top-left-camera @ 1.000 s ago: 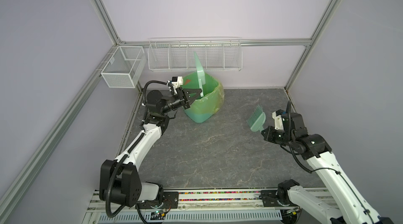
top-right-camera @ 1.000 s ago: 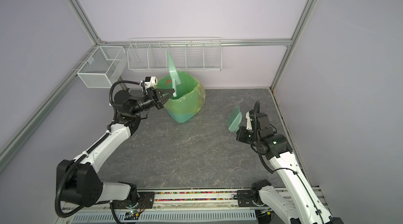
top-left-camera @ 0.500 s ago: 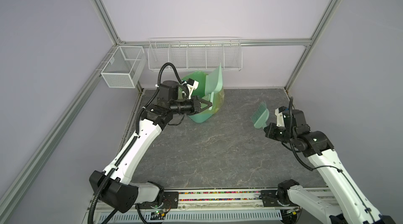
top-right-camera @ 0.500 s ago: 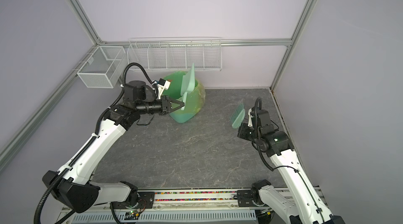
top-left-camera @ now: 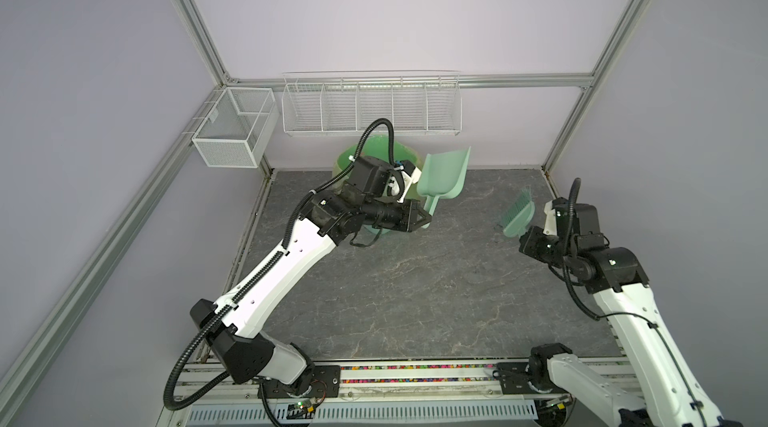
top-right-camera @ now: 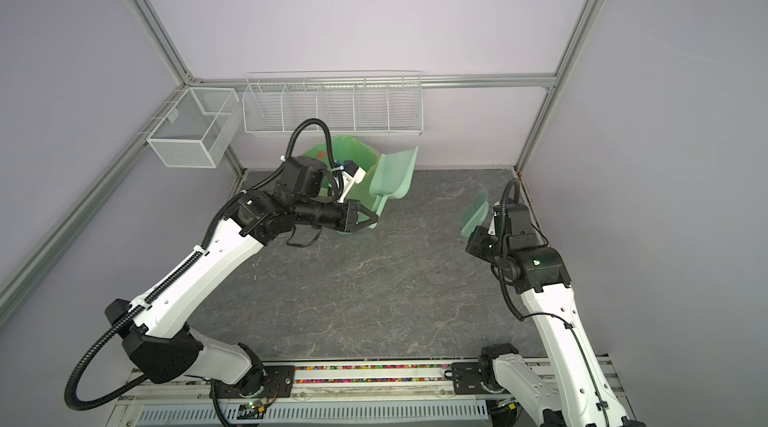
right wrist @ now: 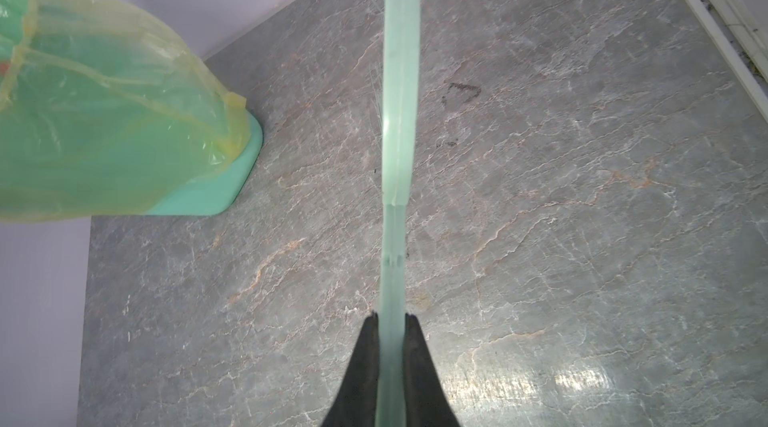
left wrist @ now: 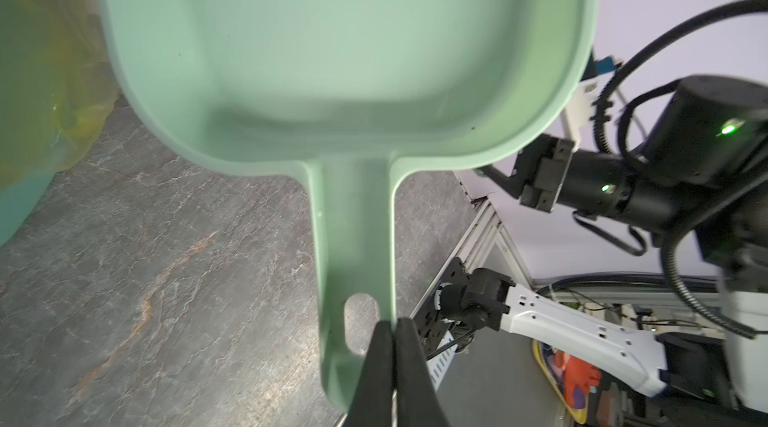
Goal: Sweep away the paper scraps from the table
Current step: 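Lower the empty dustpan with the left while the right brings the brush over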
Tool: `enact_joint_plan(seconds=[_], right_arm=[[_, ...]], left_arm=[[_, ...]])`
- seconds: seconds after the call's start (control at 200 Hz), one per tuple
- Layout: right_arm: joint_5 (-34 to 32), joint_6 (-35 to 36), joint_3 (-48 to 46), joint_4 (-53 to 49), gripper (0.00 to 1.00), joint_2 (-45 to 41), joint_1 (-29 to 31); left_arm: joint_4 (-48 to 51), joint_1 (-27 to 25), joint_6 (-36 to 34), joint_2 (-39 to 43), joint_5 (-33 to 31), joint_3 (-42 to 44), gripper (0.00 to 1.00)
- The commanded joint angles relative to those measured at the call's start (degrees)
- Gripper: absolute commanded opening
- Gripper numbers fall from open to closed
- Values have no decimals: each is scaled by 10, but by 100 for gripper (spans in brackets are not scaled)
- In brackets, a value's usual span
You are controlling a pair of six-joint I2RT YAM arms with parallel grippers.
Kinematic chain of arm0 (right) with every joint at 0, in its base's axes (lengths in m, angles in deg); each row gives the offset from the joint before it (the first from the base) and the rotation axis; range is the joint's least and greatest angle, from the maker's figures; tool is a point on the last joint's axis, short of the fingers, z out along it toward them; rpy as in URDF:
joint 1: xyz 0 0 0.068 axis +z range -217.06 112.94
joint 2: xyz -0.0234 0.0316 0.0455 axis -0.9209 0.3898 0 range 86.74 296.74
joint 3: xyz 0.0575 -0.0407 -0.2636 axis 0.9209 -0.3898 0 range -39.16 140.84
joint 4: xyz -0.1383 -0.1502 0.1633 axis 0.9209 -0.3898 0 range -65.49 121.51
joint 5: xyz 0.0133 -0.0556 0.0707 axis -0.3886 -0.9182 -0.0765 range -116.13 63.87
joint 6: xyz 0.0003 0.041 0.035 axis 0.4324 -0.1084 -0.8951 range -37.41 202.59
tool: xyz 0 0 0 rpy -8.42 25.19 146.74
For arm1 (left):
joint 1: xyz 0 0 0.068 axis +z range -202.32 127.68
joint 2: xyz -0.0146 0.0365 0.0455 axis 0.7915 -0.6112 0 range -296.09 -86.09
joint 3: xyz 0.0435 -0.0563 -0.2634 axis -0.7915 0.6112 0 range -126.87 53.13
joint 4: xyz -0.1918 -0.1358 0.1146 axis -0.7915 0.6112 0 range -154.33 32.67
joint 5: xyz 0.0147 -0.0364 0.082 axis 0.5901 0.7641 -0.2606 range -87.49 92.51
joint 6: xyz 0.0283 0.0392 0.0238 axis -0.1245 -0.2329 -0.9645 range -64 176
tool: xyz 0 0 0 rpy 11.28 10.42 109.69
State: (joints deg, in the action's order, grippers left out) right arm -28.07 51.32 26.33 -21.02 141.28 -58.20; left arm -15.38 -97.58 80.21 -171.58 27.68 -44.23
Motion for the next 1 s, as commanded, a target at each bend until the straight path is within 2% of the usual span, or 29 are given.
enact_joint_plan(seconds=[0.0,0.28,0.55,0.82,0.995], right_arm=[[26,8,15,30,7,-6,-18],[30,-1,2,99,7,-48,-51],[68,2,-18,143,7,-57,-54],[184,-1,-41,212,7,-36,-53],[209,-32,-90,265,7,-39,-52]], left_arm=[[59,-30,-41,-25,-78,-33,0],[104,-88,-69,-100,-159,-71,0],[110,-99,-86,-177,-183,-82,0],[104,-99,-101,-265,-189,-115,0],[156,-98,-113,-338,-202,-188,0]])
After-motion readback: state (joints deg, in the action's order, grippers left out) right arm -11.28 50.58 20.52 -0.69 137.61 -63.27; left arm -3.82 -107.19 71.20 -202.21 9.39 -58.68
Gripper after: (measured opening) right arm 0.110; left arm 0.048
